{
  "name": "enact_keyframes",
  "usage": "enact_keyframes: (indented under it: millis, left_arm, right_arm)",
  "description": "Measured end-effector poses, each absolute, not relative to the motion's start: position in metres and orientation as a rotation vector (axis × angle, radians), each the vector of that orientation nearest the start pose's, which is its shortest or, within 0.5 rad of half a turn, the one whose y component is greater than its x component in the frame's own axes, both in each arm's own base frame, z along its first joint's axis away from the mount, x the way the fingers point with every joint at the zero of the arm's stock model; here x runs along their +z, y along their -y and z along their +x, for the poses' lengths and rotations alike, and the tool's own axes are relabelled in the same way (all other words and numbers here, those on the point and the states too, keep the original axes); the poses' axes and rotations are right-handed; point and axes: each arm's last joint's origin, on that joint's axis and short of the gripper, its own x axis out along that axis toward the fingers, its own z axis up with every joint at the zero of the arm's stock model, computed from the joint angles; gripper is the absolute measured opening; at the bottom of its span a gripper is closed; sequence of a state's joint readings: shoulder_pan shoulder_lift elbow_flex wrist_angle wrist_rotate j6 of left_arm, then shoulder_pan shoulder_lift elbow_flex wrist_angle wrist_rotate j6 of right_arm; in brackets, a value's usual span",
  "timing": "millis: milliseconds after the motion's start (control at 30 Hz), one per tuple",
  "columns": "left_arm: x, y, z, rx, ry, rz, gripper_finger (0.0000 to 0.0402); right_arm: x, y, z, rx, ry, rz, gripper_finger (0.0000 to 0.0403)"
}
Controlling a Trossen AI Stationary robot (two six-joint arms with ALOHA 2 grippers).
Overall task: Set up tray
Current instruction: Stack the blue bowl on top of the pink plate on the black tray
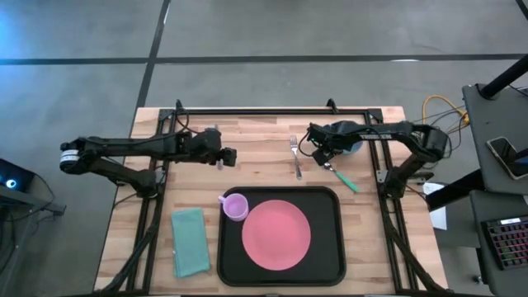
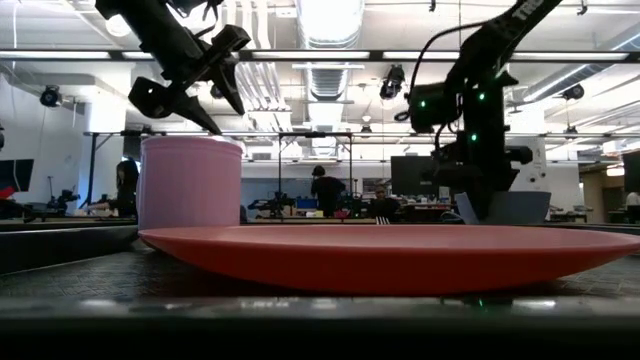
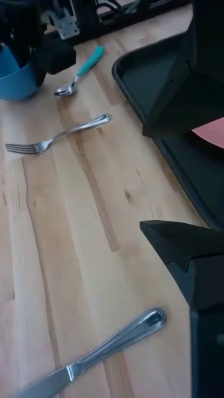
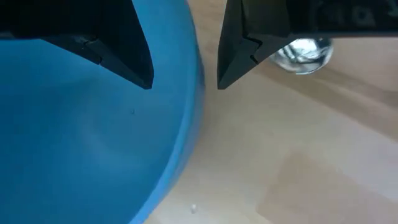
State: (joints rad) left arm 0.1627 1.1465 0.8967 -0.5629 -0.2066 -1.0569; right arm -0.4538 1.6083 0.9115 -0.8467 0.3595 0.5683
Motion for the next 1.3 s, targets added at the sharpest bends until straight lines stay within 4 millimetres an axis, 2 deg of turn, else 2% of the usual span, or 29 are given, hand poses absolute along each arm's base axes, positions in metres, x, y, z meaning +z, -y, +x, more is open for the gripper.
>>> enact_keyframes:
  millis: [167, 400, 500, 733, 833, 900, 1033, 1200, 1300]
  left_arm:
    - [0.266, -0.043, 0.224, 0.752, -0.570, -0.963, 0.0208]
    - [0.263, -0.043, 0.223, 0.756, -0.581, -0.962, 0.0208]
    - [0.263, -0.043, 0.224, 0.754, -0.581, -0.962, 0.0208]
    - [0.263, -0.043, 0.224, 0.750, -0.585, -0.952, 0.0208]
    - [0.263, -0.043, 0.224, 0.751, -0.585, -0.952, 0.0208]
    - [0.263, -0.043, 0.224, 0.751, -0.585, -0.952, 0.0208]
    - [0.264, -0.043, 0.224, 0.749, -0.579, -0.955, 0.0208]
    - [0.264, -0.043, 0.224, 0.753, -0.572, -0.962, 0.0208]
    - [0.264, -0.043, 0.224, 0.758, -0.568, -0.974, 0.0208]
  right_arm:
    - [0.149, 0.123, 0.233, -1.005, -1.418, 0.469, 0.0155]
    - [0.147, 0.124, 0.233, -0.993, -1.431, 0.467, 0.0060]
    - [0.152, 0.123, 0.232, -0.971, -1.426, 0.455, 0.0019]
    - [0.177, 0.105, 0.234, -0.864, -1.350, 0.368, 0.0009]
    - [0.193, 0.087, 0.235, -0.775, -1.297, 0.304, 0.0009]
    - [0.204, 0.069, 0.236, -0.650, -1.268, 0.257, 0.0009]
    - [0.223, 0.025, 0.237, -0.417, -1.195, 0.169, 0.0009]
    - [0.236, -0.030, 0.235, -0.233, -1.136, 0.087, 0.0009]
    - [0.248, -0.063, 0.241, -0.141, -1.098, 0.056, 0.0009]
